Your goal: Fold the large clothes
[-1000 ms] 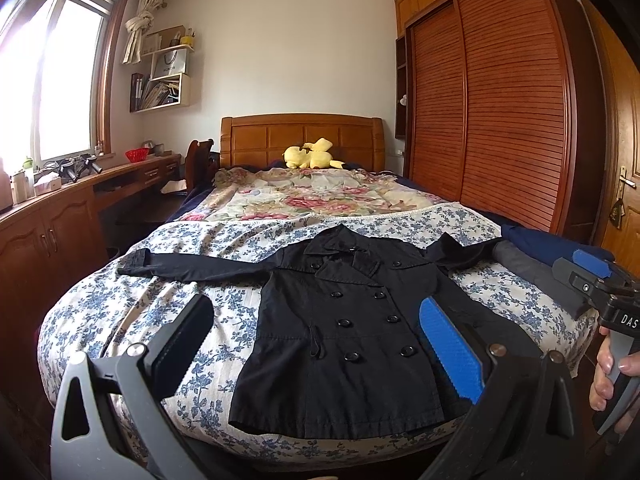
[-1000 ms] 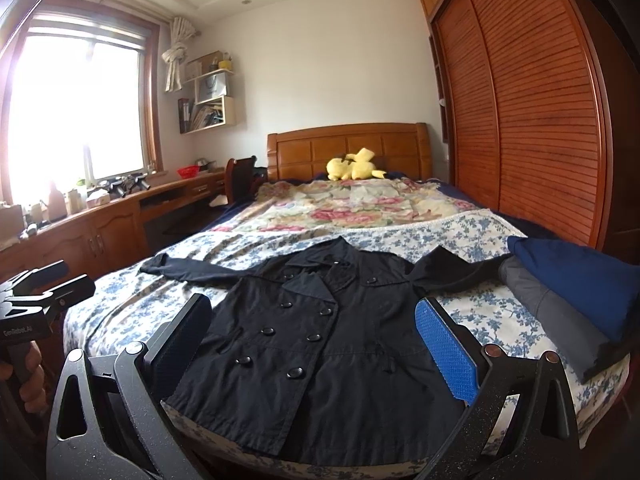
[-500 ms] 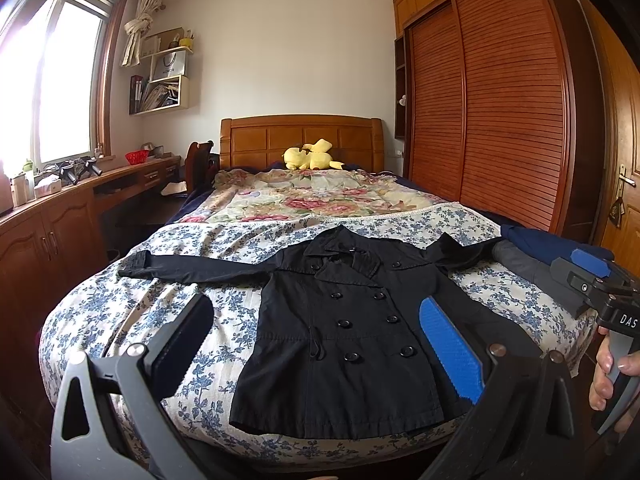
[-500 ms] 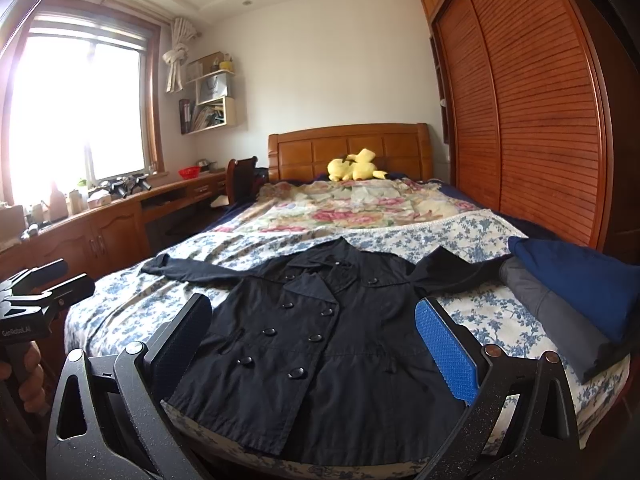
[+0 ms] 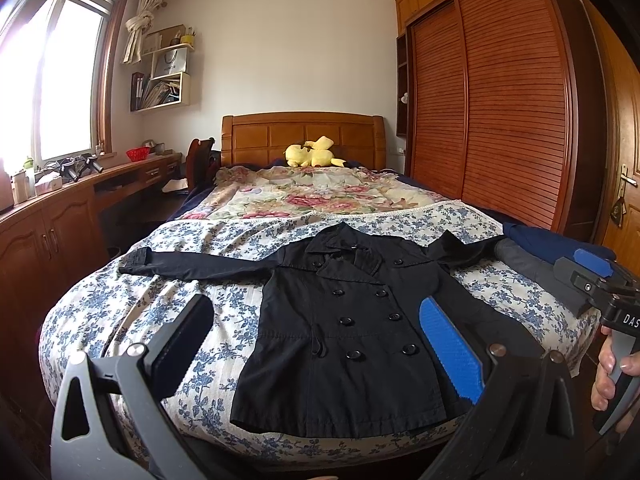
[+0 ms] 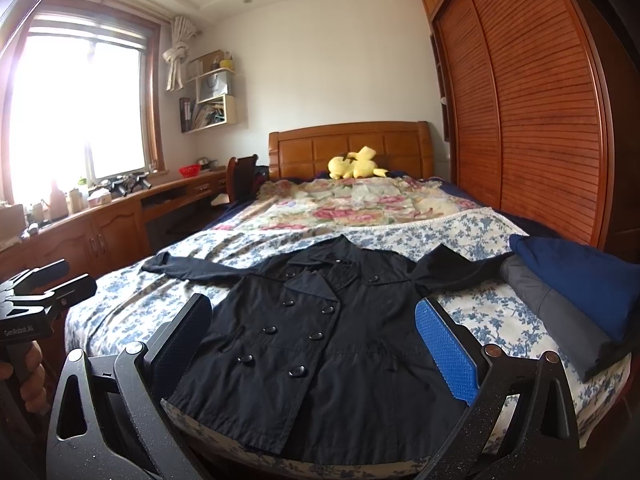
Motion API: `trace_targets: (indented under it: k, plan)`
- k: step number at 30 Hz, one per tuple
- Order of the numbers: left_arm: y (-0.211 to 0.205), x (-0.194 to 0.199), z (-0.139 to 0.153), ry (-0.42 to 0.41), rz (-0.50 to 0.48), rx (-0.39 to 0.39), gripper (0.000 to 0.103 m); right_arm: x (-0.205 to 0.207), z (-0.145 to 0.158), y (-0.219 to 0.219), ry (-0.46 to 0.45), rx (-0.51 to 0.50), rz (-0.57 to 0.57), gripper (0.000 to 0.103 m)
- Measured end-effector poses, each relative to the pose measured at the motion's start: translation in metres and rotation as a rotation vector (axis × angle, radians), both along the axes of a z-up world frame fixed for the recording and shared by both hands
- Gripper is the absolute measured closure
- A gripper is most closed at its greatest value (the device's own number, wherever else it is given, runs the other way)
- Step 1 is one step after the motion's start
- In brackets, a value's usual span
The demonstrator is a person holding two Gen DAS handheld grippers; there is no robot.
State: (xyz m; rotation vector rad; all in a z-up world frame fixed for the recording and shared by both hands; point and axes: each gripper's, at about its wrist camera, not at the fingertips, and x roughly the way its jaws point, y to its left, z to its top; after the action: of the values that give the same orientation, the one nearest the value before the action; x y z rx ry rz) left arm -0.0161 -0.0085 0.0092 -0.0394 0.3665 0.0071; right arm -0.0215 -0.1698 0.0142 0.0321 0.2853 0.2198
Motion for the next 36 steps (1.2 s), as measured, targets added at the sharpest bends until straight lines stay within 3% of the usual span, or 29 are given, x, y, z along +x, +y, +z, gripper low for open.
trace_targets:
  k: [20, 26, 36]
  plan:
    - [0.011, 0.009, -0.011, 0.024, 0.019, -0.003, 0.0, -0.003, -0.012, 0.007, 0.027, -0.008, 0.012, 0.0]
    - [0.021, 0.023, -0.028, 0.047, 0.048, 0.022, 0.0, 0.014, -0.022, 0.011, 0.056, -0.033, 0.026, 0.0]
    - [0.051, 0.048, -0.065, 0.135, 0.084, -0.016, 0.0, 0.058, -0.041, 0.029, 0.097, -0.043, 0.08, 0.0]
